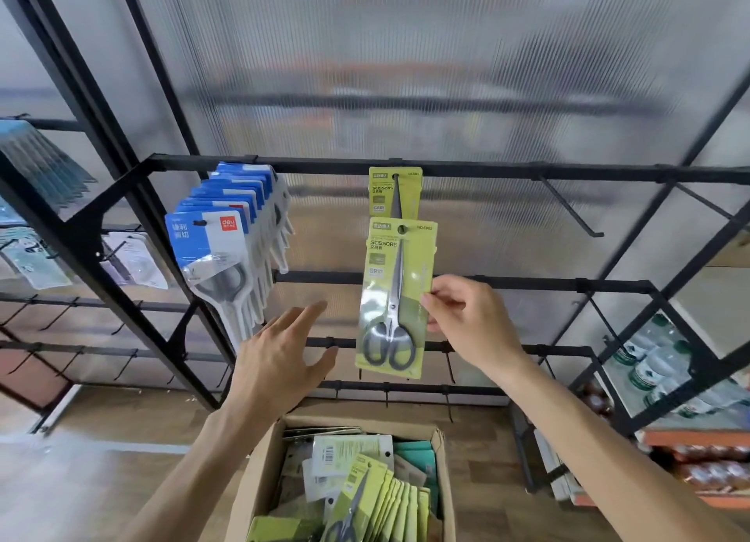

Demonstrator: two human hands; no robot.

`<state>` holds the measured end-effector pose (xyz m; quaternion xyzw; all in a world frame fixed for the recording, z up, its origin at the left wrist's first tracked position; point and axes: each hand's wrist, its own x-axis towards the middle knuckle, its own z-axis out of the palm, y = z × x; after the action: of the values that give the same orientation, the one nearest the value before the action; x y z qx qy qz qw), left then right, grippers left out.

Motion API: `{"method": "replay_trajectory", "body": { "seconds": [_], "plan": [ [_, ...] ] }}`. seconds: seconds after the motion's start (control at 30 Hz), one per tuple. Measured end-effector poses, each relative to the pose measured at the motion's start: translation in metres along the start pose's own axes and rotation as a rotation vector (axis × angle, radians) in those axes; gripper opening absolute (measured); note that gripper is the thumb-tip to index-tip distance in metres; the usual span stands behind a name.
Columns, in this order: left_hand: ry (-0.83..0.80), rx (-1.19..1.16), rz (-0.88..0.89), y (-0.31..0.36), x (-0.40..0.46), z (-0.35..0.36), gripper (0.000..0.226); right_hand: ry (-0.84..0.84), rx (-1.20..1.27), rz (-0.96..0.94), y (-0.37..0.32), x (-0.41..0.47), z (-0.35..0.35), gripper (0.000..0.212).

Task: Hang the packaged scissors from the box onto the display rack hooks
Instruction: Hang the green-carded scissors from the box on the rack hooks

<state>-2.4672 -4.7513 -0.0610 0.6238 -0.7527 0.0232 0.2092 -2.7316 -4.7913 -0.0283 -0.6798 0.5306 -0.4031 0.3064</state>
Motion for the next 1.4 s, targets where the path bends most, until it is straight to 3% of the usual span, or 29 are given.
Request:
{"method": "replay_trajectory", "body": {
  "seconds": [0.13, 0.47, 0.63, 0.73, 0.87, 0.97, 1.07, 1.4],
  "plan": [
    [0.005, -0.022, 0.011, 0.007, 0.012, 0.000, 0.063, -0.036, -0.014, 0.086, -0.002, 0.033, 0.006, 0.011],
    [0.014, -0.052, -0.012, 0.021, 0.020, -0.001, 0.060, 0.081, -0.190, 0.204, 0.023, 0.157, 0.021, 0.006],
    [-0.004, -0.044, -0.054, 0.013, 0.007, 0.001, 0.061, 0.115, -0.270, 0.186, 0.035, 0.166, 0.028, 0.016],
    [0.005, -0.042, -0.047, 0.013, 0.003, 0.002, 0.060, 0.125, -0.467, 0.199, 0.034, 0.162, 0.026, 0.029],
    [-0.015, -0.048, -0.051, 0.012, -0.005, 0.009, 0.058, -0.040, -0.598, 0.131, 0.029, 0.125, 0.029, 0.030],
    [-0.045, -0.064, -0.082, 0.013, -0.019, 0.024, 0.059, -0.169, -0.606, -0.029, 0.028, 0.066, 0.031, 0.052],
    [-0.124, -0.109, -0.131, 0.014, -0.040, 0.048, 0.061, -0.294, -0.621, -0.094, 0.040, 0.001, 0.035, 0.059],
    [-0.547, -0.129, -0.190, 0.036, -0.127, 0.157, 0.060, -0.589, -0.662, 0.127, 0.151, -0.113, 0.075, 0.072]
  ]
}}
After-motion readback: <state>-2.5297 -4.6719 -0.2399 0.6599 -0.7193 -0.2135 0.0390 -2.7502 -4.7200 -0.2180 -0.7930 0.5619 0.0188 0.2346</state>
